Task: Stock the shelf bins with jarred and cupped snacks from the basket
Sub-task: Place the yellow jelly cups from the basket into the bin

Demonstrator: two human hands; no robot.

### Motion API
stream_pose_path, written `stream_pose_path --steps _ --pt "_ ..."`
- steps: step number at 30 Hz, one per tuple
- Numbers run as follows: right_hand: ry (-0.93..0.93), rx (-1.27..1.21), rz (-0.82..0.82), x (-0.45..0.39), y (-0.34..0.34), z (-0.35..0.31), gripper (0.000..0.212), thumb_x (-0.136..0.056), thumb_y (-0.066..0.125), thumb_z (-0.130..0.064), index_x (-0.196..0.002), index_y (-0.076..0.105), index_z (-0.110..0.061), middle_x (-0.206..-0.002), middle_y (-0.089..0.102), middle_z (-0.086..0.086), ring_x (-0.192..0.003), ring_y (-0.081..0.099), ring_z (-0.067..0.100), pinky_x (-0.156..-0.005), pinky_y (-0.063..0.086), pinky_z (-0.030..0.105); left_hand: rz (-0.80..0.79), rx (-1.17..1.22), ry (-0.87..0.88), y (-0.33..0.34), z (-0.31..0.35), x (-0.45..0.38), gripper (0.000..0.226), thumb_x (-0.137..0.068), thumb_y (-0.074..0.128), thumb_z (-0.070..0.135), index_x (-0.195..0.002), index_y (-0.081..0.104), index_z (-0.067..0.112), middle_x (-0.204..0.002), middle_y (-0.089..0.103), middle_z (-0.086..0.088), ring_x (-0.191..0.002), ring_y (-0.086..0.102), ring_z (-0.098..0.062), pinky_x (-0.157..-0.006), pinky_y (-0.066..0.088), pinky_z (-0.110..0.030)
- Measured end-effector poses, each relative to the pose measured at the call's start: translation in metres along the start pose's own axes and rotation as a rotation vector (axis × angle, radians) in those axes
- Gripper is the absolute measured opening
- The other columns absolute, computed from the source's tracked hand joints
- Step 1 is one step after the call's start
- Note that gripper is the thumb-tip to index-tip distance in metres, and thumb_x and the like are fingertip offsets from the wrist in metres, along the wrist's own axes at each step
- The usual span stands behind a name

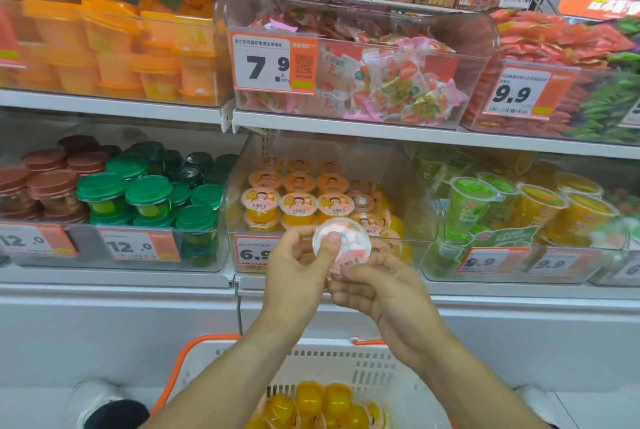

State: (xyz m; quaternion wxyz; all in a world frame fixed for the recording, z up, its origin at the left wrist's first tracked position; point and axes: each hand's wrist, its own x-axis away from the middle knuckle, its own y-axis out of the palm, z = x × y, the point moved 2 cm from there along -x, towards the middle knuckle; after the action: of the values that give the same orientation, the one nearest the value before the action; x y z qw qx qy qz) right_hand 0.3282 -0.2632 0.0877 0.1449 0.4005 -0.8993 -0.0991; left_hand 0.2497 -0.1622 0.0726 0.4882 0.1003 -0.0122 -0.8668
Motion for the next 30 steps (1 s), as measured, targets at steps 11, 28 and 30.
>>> stream_pose_path --steps 11,28,30 --pt "-0.105 -0.031 0.115 -0.071 -0.010 -0.034 0.024 -0.094 0.064 -0.005 -0.109 0.055 0.012 -0.073 0.066 0.014 -0.058 0.066 0.016 -0.061 0.058 0.025 0.114 0.083 -0.313 0.000 -0.010 -0.017 0.010 -0.101 0.051 0.020 -0.100 0.061 0.019 -0.103 0.070 -0.007 -0.091 0.070 -0.023 -0.069 0.051 -0.034" --pt "0.167 0.071 0.378 -0.282 -0.030 -0.043 0.009 -0.096 0.063 -0.006 -0.103 0.065 -0.012 -0.082 0.063 0.005 -0.067 0.060 0.014 -0.035 0.045 0.018 0.057 -0.028 -0.487 0.002 -0.024 -0.021 0.013 -0.094 0.056 0.008 -0.088 0.067 0.008 -0.094 0.072 -0.011 -0.095 0.067 -0.026 -0.069 0.051 -0.034" --pt "0.180 0.076 0.391 -0.285 -0.032 -0.043 0.005 -0.095 0.063 -0.005 -0.100 0.062 -0.007 -0.086 0.064 0.008 -0.065 0.060 0.015 -0.034 0.045 0.018 0.047 -0.039 -0.488 0.002 -0.025 -0.020 0.014 -0.093 0.056 0.007 -0.086 0.067 0.007 -0.090 0.071 -0.009 -0.095 0.067 -0.026 -0.068 0.050 -0.032"
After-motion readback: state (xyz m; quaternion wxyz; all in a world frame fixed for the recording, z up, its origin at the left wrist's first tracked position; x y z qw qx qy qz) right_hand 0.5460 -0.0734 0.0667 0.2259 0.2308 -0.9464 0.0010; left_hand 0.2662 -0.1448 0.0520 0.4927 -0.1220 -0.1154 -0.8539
